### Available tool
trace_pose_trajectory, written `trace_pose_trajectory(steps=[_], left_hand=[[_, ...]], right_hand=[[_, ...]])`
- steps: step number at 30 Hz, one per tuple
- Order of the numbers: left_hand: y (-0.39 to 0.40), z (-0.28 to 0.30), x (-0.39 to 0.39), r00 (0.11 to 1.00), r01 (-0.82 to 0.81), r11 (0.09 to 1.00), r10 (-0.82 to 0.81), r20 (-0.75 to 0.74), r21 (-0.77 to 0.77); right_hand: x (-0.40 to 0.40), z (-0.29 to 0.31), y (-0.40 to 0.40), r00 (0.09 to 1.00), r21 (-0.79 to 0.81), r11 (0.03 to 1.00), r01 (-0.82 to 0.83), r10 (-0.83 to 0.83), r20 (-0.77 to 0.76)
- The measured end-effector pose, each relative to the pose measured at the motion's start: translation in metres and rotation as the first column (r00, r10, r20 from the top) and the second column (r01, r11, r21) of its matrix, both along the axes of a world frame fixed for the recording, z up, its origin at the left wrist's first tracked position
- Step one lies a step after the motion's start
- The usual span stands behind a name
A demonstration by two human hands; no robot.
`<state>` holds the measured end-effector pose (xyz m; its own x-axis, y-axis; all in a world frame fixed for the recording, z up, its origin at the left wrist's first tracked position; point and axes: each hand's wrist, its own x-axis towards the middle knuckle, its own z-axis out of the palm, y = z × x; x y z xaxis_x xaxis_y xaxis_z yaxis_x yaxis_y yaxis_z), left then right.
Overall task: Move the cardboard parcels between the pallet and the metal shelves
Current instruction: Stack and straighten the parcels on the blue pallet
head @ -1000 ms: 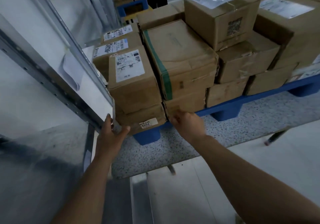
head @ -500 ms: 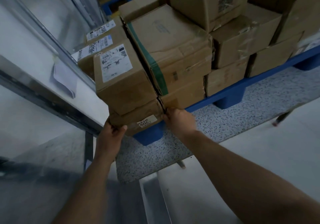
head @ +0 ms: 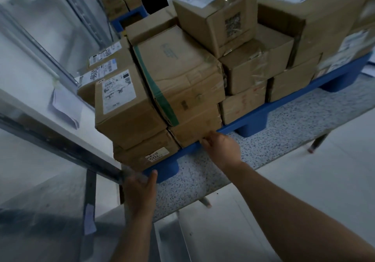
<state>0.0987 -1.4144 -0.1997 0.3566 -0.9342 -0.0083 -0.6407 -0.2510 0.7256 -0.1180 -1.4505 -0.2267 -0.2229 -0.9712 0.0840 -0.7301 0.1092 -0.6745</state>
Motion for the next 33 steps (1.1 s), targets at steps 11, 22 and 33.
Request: trace_pose_trajectory(steps=[11, 22, 33], left_hand=[[-0.047, 0.02, -0.115, 0.904, 0.394, 0.919, -0.383, 0.187, -0.02], [-0.048, 0.018, -0.121, 0.913, 0.327, 0.945, -0.318, 0.257, 0.007], [-0.061, 0.02, -0.256, 0.888, 0.327, 0.945, -0.301, 0.347, -0.017]], right_hand=[[-0.076, 0.007, -0.023, 0.997, -0.047, 0.998, 0.034, -0.037, -0.062], [-0.085, 0.008, -0.028, 0.998, -0.081, 0.996, -0.044, 0.04, -0.049], [-0.217, 0.01, -0.014, 0.971, -0.138, 0.971, 0.194, -0.21, -0.113]])
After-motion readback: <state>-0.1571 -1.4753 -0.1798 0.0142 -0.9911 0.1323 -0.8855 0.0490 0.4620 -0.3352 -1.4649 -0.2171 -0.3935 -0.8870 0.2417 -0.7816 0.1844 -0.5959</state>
